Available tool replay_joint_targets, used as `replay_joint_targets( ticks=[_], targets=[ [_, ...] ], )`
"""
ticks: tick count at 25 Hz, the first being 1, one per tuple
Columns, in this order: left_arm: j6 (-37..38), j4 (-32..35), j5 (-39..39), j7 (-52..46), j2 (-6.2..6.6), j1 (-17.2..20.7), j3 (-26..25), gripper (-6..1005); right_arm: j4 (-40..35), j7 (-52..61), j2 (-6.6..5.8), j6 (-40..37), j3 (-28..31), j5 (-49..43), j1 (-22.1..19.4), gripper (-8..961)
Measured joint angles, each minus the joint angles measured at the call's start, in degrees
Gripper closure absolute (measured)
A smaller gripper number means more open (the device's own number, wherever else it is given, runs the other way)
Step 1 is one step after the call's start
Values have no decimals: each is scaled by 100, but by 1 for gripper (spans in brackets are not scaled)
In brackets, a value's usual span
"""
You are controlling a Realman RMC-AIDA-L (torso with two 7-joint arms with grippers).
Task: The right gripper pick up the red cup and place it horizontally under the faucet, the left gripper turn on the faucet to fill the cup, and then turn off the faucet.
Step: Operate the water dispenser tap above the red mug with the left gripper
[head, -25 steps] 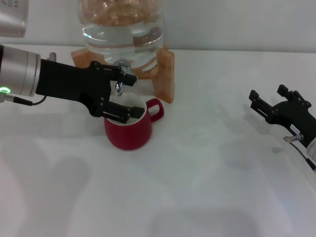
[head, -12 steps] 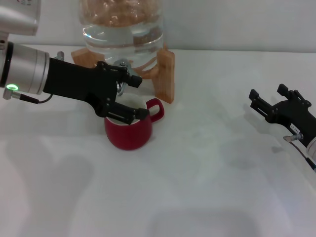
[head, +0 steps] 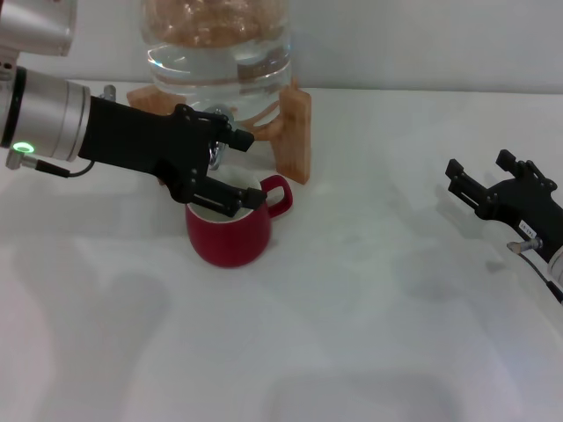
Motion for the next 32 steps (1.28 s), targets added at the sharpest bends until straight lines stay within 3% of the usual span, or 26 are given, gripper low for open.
replay_joint_targets(
  ticks=[32],
  targets=[
    [-142, -17, 269, -18, -4, -282, 0, 113, 2, 0, 1, -81, 0, 0, -23, 95]
  ],
)
